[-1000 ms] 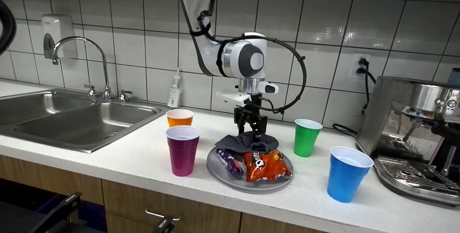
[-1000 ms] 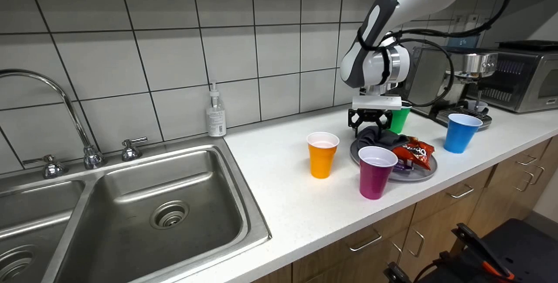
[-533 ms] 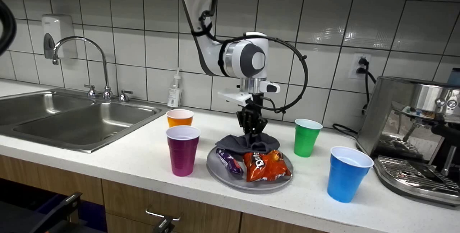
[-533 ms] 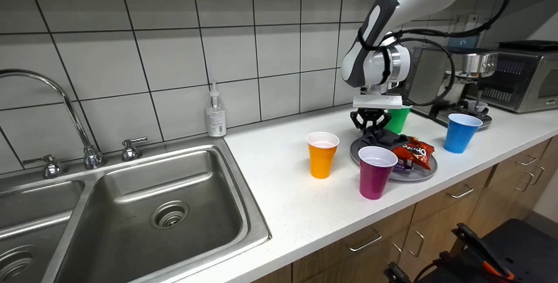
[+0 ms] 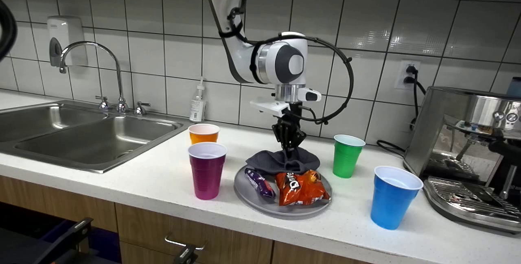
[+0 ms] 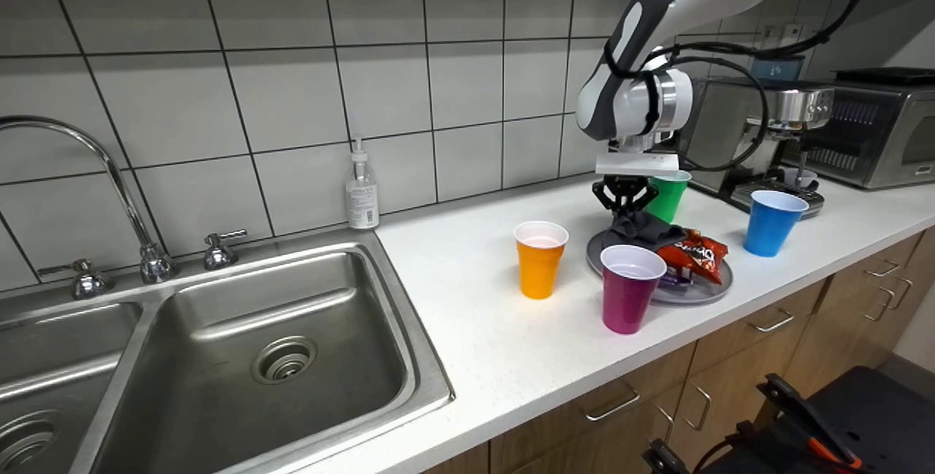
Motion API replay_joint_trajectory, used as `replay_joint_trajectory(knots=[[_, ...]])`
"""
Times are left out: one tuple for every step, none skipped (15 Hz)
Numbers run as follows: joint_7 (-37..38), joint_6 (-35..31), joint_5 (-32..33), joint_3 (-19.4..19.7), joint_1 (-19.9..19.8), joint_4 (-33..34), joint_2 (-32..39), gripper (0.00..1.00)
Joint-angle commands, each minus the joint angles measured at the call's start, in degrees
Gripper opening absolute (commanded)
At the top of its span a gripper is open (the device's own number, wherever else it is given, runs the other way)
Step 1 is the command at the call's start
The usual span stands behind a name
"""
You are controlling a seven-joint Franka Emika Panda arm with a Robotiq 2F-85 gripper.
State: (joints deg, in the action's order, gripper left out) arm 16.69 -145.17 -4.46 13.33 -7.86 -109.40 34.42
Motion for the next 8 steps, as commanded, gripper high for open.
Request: replay_joint_trajectory(knots=[[0.1, 1.7, 1.1, 0.5, 0.4, -0.6, -3.8, 0.02], [0.0, 1.6, 1.0, 0.4, 0.4, -0.6, -4.4, 0.02], [0.0, 1.5, 1.1, 0.3, 0.5, -0.6, -5.0, 0.02], [0.1, 1.1, 1.1, 0.2, 0.6, -0.6, -5.6, 0.02], [0.1, 1.1, 1.0, 0.0, 0.8, -0.6, -6.1, 0.02], [0.2, 0.9, 1.0, -0.2, 0.9, -0.5, -6.5, 0.02], [0.3, 0.6, 1.0, -0.3, 1.2, -0.3, -6.7, 0.02], [0.2, 0.4, 0.7, -0.6, 1.3, -0.2, -6.8, 0.02]])
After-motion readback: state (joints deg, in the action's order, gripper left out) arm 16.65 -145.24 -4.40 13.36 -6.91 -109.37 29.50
